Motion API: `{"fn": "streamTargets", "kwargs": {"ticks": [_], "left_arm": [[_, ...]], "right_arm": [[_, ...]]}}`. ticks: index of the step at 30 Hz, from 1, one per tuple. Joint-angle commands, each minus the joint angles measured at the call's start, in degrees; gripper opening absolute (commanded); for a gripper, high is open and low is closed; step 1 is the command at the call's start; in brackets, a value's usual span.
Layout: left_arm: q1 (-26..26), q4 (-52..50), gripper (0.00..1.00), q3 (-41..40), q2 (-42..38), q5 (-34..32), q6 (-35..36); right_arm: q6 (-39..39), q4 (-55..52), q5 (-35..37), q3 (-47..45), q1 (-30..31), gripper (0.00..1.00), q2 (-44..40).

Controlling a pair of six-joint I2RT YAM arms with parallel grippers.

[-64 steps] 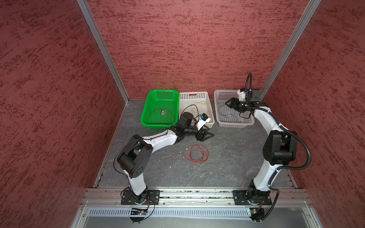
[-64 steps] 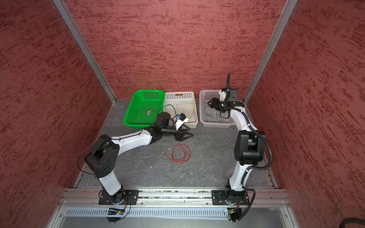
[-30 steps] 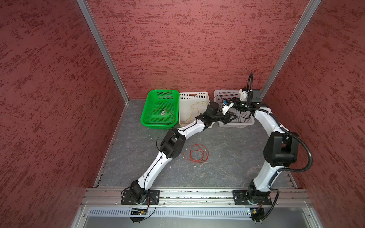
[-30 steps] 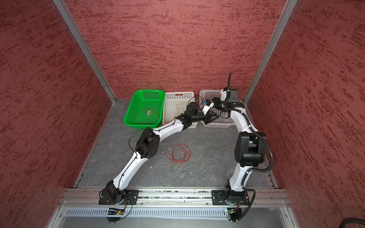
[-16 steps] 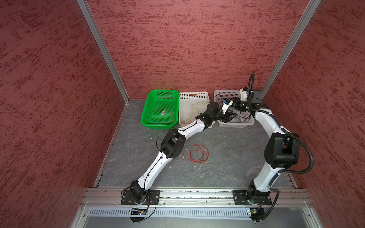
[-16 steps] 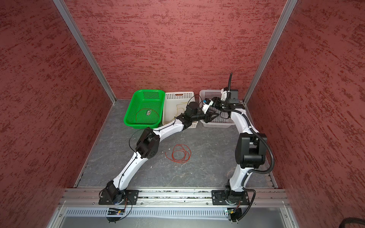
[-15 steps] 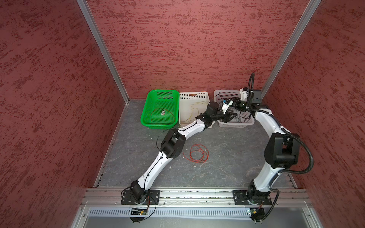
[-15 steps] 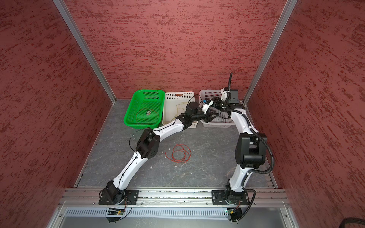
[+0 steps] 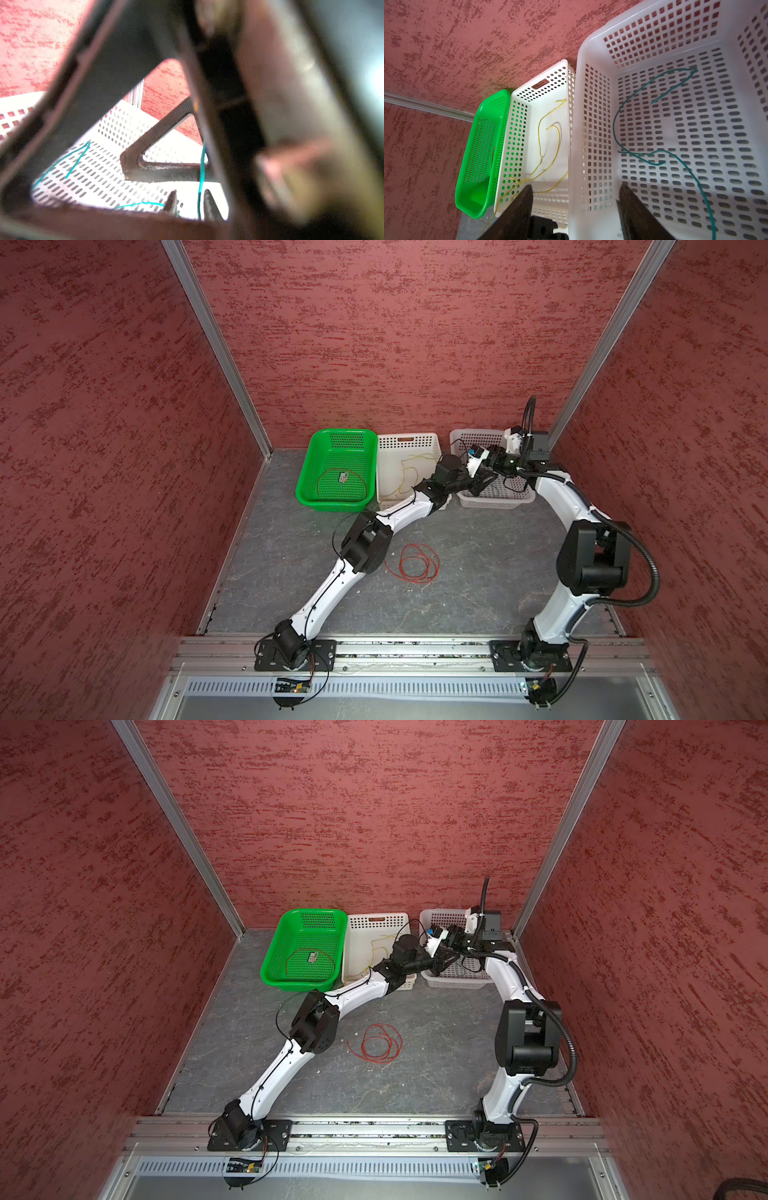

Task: Untangle and sort cables by color
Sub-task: Place the cable into the container.

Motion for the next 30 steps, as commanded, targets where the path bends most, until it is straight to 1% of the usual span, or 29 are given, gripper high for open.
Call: {"fn": "streamTargets", "kwargs": {"ticks": [1,7,8,9,10,16,24,30], "left_arm": [[-0.6,-2.2,0.21,0.3,2.4,0.3,-0.2],[0.0,-1.0,0.12,-0.5,2.1,0.6,-1.5],[0.1,-0.5,0.09,-0.7,2.1,0.7,-2.0],[0.2,0.0,0.03,-1.2,1.9,0.7,-2.3],[0.3,0.7,0.0,-1.8,1.7,0.7,-2.5],[1.1,3.2,0.0,-5.9,-0.6,0.5,-3.0],[3.8,8.8,0.0,-11.6,-2.4,0.5,-7.0],[4.1,7.9,0.0,-11.0,-2.7,-0.5,-6.3]], "right_arm": [[0.9,3.8,-3.8,-0.2,1.1,0.66,-3.7],[0.3,3.2,-3.2,-0.7,1.1,0.66,-4.6],[0.3,3.3,-3.2,-1.0,1.2,0.66,-4.7],[0.2,3.4,-3.1,-1.2,1.2,0.66,-4.8],[0.2,3.4,-3.0,-1.4,1.1,0.66,-4.8],[-1.7,1.5,-0.2,-1.9,1.2,0.66,-5.2],[-4.7,-2.4,6.9,-2.1,0.5,0.7,-7.2],[-5.7,-3.7,9.8,-3.5,-0.2,0.7,-9.9]]}}
